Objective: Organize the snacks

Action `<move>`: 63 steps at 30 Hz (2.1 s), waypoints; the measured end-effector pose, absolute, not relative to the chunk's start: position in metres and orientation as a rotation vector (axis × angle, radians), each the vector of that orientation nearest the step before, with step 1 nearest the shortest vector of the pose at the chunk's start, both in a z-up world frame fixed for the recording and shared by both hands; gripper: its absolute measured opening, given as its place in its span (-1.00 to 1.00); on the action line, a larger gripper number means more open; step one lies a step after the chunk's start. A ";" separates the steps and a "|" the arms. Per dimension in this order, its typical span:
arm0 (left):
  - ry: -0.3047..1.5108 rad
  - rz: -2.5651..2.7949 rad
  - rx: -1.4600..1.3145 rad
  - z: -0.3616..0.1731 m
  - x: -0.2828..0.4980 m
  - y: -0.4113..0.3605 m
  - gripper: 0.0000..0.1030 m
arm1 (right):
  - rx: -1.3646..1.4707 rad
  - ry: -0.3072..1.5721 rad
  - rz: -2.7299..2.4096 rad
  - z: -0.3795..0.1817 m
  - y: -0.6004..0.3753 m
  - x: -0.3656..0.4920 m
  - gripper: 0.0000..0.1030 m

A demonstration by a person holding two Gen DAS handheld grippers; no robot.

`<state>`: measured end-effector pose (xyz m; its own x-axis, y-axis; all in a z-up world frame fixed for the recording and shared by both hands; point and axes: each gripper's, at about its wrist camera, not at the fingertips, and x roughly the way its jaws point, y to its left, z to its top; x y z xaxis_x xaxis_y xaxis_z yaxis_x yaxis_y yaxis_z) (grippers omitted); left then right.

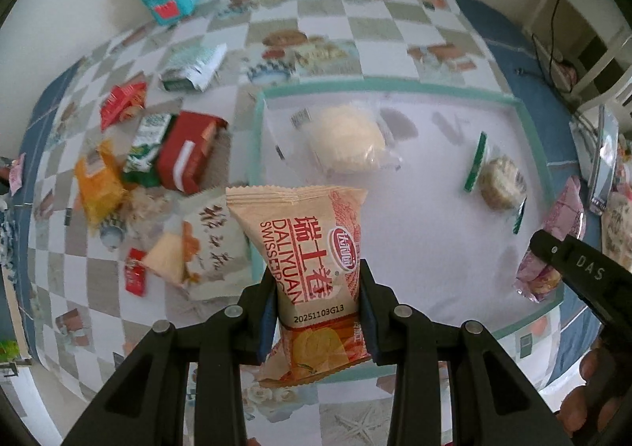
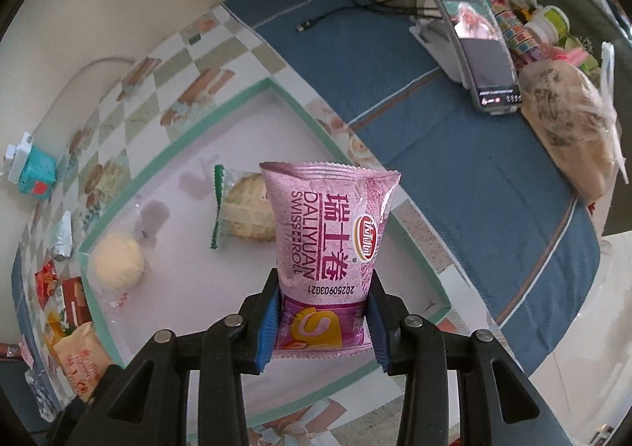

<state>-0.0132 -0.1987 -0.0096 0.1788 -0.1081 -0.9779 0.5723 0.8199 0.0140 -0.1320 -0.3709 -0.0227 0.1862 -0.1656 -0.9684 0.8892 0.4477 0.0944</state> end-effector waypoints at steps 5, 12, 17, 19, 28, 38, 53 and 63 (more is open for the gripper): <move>1.345 -0.495 0.454 -0.028 -0.015 -0.206 -0.27 | 0.822 1.175 -0.864 -0.036 -0.372 -0.130 -0.19; 1.370 -0.494 0.476 -0.044 -0.014 -0.213 -0.27 | 0.875 1.205 -0.871 -0.052 -0.376 -0.135 -0.16; 1.377 -0.488 0.483 -0.052 -0.012 -0.216 -0.27 | 0.870 1.204 -0.872 -0.052 -0.374 -0.136 -0.14; 1.385 -0.485 0.482 -0.055 -0.012 -0.217 -0.27 | 0.871 1.204 -0.872 -0.052 -0.374 -0.136 -0.14; 1.378 -0.493 0.460 -0.051 -0.010 -0.219 0.15 | 0.861 1.209 -0.877 -0.053 -0.377 -0.128 -0.05; 1.329 -0.510 0.426 -0.028 -0.003 -0.214 0.47 | 0.806 1.171 -0.874 -0.031 -0.369 -0.121 0.37; 1.246 -0.456 0.213 0.022 0.038 -0.164 0.84 | 0.748 0.999 -0.856 0.022 -0.367 -0.126 0.99; 1.155 -0.288 0.066 0.053 0.077 -0.094 0.87 | 0.680 0.884 -0.808 0.061 -0.348 -0.123 1.00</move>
